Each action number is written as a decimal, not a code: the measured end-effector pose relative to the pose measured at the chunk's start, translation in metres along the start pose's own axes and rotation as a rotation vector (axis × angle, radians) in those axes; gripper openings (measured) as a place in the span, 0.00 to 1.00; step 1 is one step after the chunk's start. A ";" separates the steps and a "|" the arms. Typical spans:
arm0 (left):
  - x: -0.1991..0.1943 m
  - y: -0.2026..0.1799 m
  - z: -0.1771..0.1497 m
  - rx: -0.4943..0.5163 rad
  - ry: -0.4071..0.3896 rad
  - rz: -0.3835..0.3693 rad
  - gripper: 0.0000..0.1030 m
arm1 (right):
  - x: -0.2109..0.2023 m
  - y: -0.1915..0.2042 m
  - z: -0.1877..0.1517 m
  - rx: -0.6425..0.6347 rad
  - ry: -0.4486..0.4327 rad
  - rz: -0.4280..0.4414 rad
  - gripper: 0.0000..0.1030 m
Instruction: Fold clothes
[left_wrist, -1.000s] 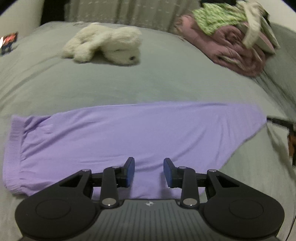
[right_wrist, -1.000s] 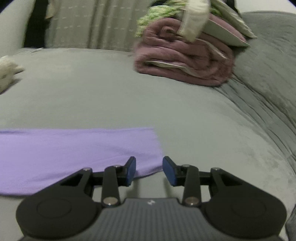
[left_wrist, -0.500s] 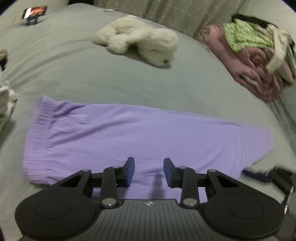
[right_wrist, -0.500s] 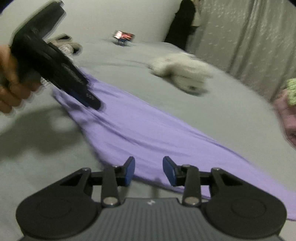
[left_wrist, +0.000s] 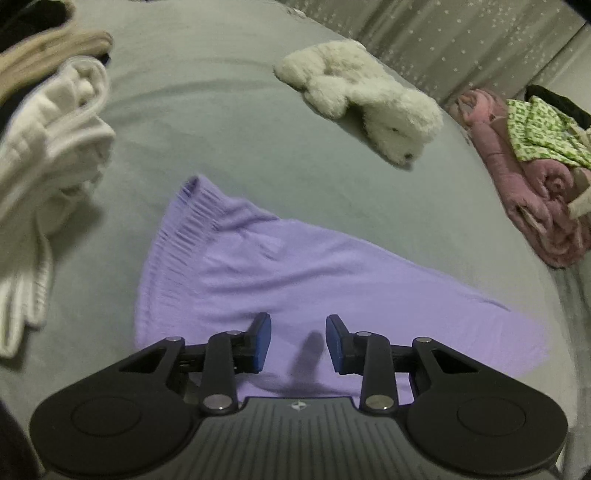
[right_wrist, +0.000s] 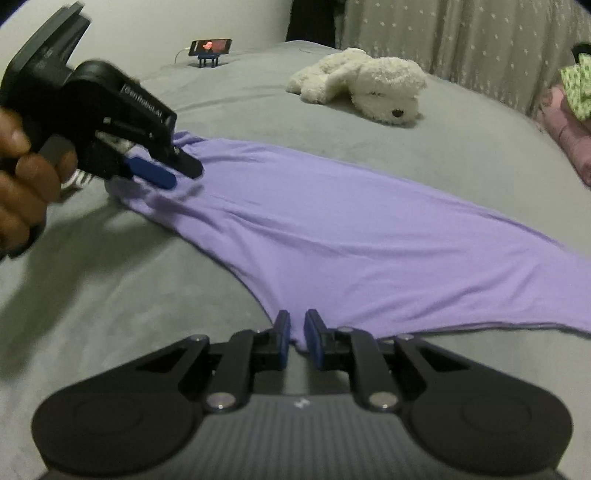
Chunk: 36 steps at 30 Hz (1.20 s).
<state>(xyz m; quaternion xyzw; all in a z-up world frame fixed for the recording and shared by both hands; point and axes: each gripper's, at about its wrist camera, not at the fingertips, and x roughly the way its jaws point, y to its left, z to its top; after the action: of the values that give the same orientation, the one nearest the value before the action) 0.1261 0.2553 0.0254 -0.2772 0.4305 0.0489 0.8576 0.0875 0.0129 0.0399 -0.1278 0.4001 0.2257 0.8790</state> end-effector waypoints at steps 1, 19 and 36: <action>0.000 0.003 0.001 -0.004 -0.002 0.008 0.31 | 0.001 0.001 -0.001 -0.007 -0.003 -0.004 0.11; -0.007 0.034 0.023 -0.114 -0.093 0.022 0.31 | -0.005 0.010 -0.022 0.101 -0.052 -0.064 0.14; -0.018 -0.012 0.013 -0.001 -0.151 -0.052 0.31 | -0.028 -0.005 -0.058 0.250 -0.107 0.000 0.14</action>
<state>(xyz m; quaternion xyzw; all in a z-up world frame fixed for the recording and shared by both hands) 0.1281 0.2546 0.0512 -0.2840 0.3574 0.0476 0.8884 0.0365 -0.0229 0.0241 -0.0051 0.3777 0.1803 0.9082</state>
